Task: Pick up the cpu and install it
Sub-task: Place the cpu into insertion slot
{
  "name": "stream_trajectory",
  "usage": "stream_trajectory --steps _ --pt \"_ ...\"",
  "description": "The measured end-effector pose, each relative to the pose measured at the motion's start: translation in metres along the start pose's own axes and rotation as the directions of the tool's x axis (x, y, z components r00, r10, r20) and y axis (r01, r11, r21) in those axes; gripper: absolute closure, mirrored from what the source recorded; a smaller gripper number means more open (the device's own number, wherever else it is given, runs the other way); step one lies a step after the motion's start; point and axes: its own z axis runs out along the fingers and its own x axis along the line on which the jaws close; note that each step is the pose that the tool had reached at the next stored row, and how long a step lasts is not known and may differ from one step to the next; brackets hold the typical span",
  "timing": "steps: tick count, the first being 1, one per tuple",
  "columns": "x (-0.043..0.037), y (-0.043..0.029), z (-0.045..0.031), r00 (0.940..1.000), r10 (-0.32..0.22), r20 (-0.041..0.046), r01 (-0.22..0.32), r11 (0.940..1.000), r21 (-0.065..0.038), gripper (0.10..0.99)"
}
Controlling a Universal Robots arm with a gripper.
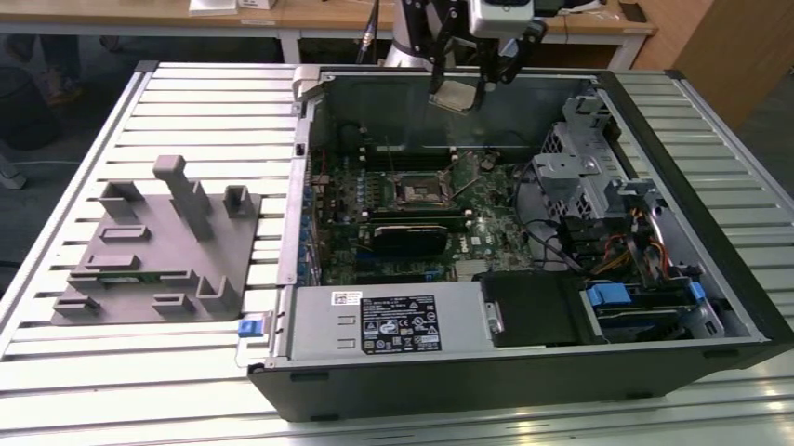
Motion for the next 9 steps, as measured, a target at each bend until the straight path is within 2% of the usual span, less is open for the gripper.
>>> stream_trajectory --steps 9 --pt "0.0000 0.0000 0.0001 0.9978 0.066 0.0031 -0.066 0.9978 -0.001 0.545"
